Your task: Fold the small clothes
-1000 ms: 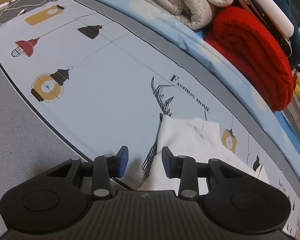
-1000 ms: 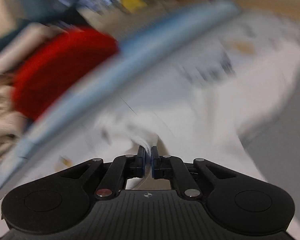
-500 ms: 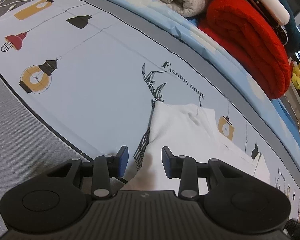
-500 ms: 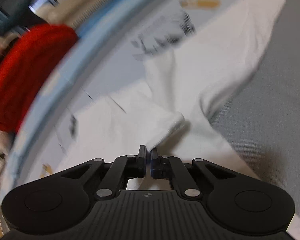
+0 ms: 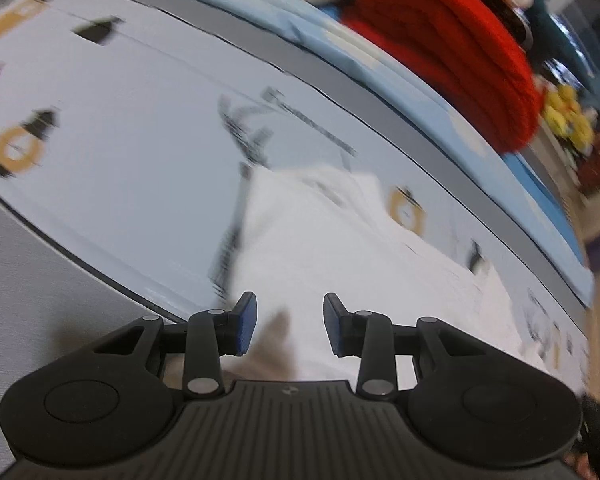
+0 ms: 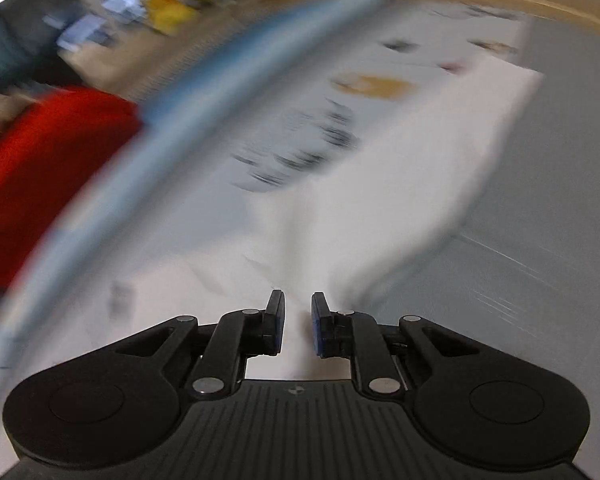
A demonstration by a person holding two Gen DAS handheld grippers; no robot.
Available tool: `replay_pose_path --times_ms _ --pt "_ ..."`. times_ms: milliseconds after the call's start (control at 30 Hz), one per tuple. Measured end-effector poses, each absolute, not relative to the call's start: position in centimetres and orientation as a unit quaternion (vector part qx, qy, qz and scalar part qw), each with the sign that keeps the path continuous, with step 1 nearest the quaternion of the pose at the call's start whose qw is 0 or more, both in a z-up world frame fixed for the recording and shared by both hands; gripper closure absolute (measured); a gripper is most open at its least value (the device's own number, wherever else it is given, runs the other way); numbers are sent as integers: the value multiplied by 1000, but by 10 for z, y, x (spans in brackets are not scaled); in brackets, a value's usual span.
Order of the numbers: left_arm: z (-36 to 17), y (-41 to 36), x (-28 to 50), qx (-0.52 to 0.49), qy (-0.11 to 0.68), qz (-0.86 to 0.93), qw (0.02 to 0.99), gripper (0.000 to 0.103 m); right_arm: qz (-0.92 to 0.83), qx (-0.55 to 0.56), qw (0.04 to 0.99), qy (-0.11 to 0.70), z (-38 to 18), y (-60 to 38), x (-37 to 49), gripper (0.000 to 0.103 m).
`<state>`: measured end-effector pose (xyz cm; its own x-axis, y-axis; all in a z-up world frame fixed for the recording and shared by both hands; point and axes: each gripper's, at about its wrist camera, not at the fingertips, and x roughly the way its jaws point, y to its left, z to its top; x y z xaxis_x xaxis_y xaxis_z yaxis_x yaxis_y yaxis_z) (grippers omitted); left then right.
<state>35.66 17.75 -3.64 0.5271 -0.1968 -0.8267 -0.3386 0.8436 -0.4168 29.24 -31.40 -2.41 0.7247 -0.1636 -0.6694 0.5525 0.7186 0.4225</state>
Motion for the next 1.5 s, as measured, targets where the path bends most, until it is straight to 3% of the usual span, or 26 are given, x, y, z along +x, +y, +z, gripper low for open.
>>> replay_pose_path --times_ms 167,200,233,367,433,533,633,733,1100,1500 --pt "-66 173 355 -238 543 72 802 67 -127 358 846 375 -48 -326 312 83" --pt "-71 175 354 -234 549 82 798 82 -138 360 830 403 -57 -331 315 81" --pt "-71 176 354 -231 550 88 798 84 -151 353 818 429 -62 -334 315 81" --pt "-47 165 353 -232 512 77 823 81 -170 350 808 442 -63 -344 314 80" --pt "-49 156 357 -221 517 56 825 74 -157 338 823 429 -51 -344 312 80" --pt "-72 149 358 -201 558 69 802 74 -161 342 828 415 -40 -357 310 80" --pt "-57 144 358 -185 537 68 820 73 -185 352 822 408 -41 -384 315 80" --pt "-41 133 355 -177 508 50 841 61 -206 361 818 397 -46 -415 317 80" --pt "-39 82 354 -107 512 -13 852 60 -261 374 808 372 -58 -508 296 79" --pt "-52 63 362 -106 521 -30 847 60 -290 436 785 331 -83 -597 292 73"
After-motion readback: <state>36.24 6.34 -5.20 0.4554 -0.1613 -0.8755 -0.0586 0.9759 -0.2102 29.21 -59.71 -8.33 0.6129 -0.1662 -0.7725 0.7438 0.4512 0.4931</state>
